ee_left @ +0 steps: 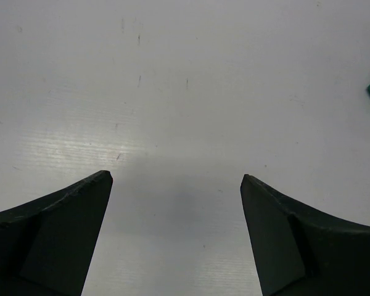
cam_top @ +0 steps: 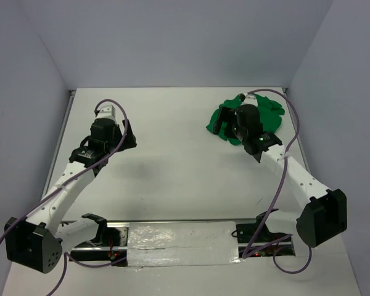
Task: Fold and stack the t-shirts
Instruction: Grab crumpled tshirt from the corner of the board with the right arm
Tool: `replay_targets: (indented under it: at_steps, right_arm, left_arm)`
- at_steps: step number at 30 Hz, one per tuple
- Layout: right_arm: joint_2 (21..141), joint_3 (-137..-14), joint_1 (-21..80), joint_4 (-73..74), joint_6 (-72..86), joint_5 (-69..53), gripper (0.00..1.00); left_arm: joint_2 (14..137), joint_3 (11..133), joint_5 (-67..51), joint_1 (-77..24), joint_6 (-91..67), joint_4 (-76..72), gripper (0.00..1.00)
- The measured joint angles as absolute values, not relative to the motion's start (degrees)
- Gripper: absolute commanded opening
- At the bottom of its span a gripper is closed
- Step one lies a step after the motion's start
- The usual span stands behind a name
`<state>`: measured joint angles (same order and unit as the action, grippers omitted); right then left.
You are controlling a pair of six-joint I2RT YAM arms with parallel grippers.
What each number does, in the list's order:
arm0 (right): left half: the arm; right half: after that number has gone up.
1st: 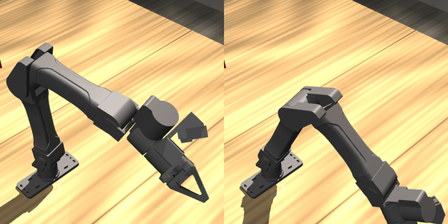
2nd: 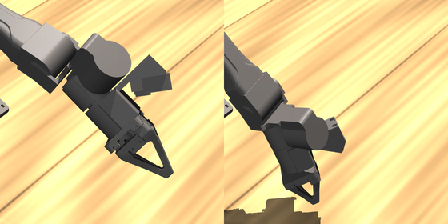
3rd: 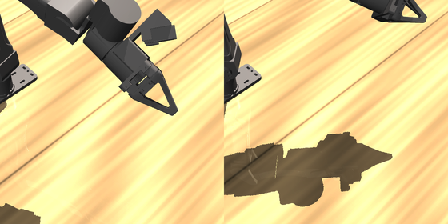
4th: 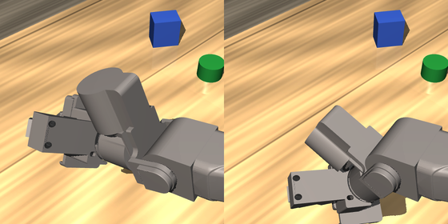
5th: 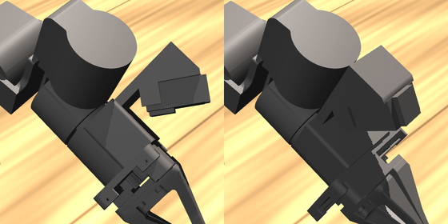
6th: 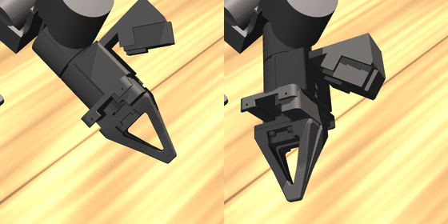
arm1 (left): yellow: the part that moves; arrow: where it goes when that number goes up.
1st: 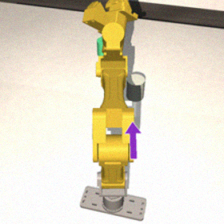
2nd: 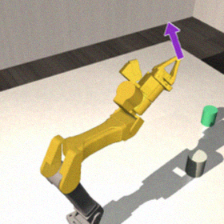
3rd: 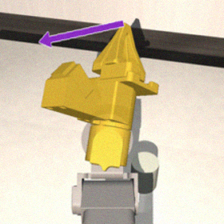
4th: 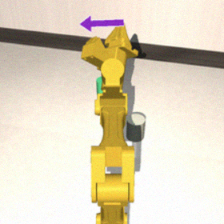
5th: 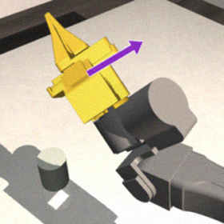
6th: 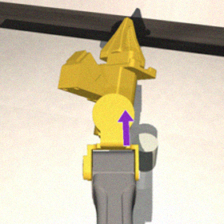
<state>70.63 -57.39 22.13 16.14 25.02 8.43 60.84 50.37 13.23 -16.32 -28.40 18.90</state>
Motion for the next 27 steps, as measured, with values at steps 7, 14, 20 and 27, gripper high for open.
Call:
replay_targets:
  at_steps: [7,14,20,27]
  right_arm:
    - [70.7,-56.1,22.2,16.2,25.0,10.2,1.00]
    - [70.5,-53.6,22.2,18.0,25.1,12.9,0.95]
    - [77.5,-59.5,19.1,22.5,26.2,15.7,0.85]
    - [102.2,-80.2,11.4,25.9,27.9,16.0,0.84]
  left_arm:
    - [63.6,50.6,13.4,-16.5,-28.9,19.9,0.99]
    - [63.2,50.8,14.6,-16.6,-30.0,19.6,0.99]
    - [65.2,52.9,15.0,-16.7,-30.4,21.7,0.99]
    - [64.7,52.9,15.2,-16.8,-30.6,23.4,0.99]
